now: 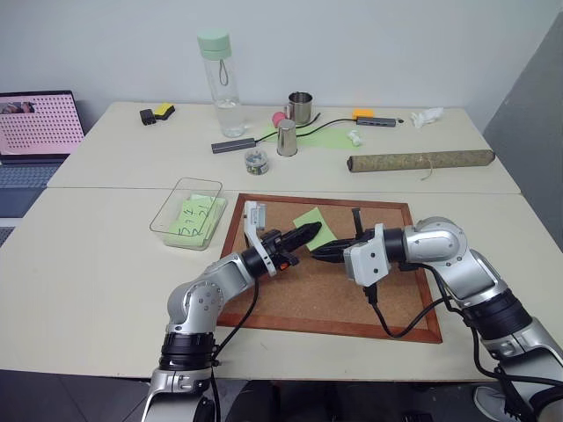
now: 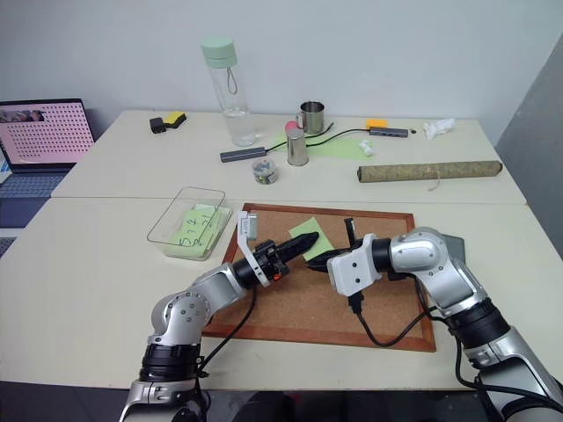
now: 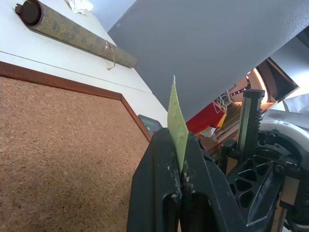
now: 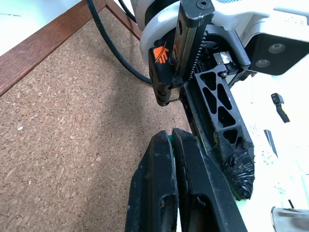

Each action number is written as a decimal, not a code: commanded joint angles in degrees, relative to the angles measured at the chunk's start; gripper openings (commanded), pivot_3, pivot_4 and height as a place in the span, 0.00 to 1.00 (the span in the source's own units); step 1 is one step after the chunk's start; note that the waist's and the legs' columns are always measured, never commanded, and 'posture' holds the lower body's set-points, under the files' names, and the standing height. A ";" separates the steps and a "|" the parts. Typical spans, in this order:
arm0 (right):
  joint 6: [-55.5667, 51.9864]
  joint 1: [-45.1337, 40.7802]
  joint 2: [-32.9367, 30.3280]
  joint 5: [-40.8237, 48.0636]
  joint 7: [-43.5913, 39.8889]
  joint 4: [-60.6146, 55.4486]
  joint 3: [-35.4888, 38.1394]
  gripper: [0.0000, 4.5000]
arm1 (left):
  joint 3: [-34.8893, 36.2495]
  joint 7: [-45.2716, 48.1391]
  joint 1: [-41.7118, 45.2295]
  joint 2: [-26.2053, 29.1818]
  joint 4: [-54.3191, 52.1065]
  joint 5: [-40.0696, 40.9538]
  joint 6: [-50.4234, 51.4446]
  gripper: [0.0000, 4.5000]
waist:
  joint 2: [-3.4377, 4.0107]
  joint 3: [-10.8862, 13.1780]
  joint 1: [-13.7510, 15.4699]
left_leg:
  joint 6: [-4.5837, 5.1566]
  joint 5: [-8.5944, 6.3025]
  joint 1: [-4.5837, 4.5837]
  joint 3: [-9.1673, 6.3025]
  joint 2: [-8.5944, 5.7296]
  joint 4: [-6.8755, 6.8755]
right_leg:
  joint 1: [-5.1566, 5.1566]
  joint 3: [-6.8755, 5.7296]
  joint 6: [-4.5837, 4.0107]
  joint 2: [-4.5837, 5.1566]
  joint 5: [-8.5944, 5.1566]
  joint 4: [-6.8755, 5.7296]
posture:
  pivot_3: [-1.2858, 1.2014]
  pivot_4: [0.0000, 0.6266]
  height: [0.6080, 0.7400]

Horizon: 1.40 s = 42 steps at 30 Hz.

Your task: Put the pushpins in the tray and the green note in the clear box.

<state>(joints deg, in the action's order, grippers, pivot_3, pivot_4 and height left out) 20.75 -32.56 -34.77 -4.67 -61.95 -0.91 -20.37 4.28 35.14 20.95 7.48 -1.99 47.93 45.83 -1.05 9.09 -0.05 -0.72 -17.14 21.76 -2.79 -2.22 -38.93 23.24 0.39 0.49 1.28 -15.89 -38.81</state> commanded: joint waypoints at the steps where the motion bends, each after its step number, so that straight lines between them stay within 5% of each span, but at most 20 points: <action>1: 0.65 -0.19 0.25 1.07 1.66 -1.38 1.80 0.00 | -0.17 0.25 0.31 -0.56 0.27 -0.62 -1.26 0.00 | 0.00 0.00 0.00 | 0.00 0.00 0.00 0.00 0.00 0.00 | 0.00 0.00 0.00 0.00 0.00 0.00 | 0.52 0.24 1.00; 9: -6.88 1.85 -0.19 8.58 3.95 -8.27 7.36 0.00 | -1.35 -1.92 1.29 -1.67 4.48 -6.58 -6.24 0.00 | 0.00 0.00 0.07 | 0.00 0.00 0.01 0.00 0.00 0.00 | 0.00 -0.01 0.00 0.00 0.00 0.00 | 0.52 0.24 1.00; 17: -28.87 6.72 -1.71 17.51 10.65 -17.04 17.54 0.00 | -1.78 -0.98 1.90 -1.72 4.07 -8.14 -7.63 0.00 | -0.01 0.00 0.17 | 0.02 -0.01 0.02 -0.02 0.00 0.00 | 0.00 0.00 0.00 0.00 0.00 0.00 | 0.52 0.24 1.00; 25: -50.87 14.79 -8.72 15.46 21.87 -9.72 31.11 0.00 | -5.30 1.27 -0.39 3.31 -6.99 -10.86 -9.07 0.00 | -0.01 0.01 0.67 | 0.04 -0.02 0.08 -0.01 -0.01 0.01 | -0.01 0.02 0.00 0.01 0.00 0.04 | 0.52 0.24 1.00; 33: -55.85 13.98 -7.85 15.64 26.61 2.48 33.42 0.00 | -7.18 2.16 -0.96 5.97 -10.89 -12.86 -10.73 0.00 | 0.00 0.01 0.16 | 0.24 -0.13 0.02 0.07 0.00 0.03 | 0.00 0.08 0.00 -0.03 0.00 -0.06 | 0.52 0.24 1.00; 42: -56.95 12.04 -7.70 17.14 25.33 6.18 32.60 0.45 | -8.21 2.43 -0.95 6.34 -11.09 -14.04 -11.91 0.00 | 0.00 0.01 0.12 | 0.25 -0.13 0.04 0.08 0.00 0.03 | 0.00 0.08 0.00 -0.03 0.00 -0.05 | 0.52 0.24 1.00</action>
<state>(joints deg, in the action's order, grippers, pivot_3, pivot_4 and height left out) -36.46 -19.39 -41.89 11.78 -36.26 6.19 11.20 -4.04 37.02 19.50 13.76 -10.98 33.96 35.22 -1.05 9.10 0.07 -0.46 -17.27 21.80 -2.71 -2.22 -38.90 23.23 0.48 0.49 1.25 -15.89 -38.86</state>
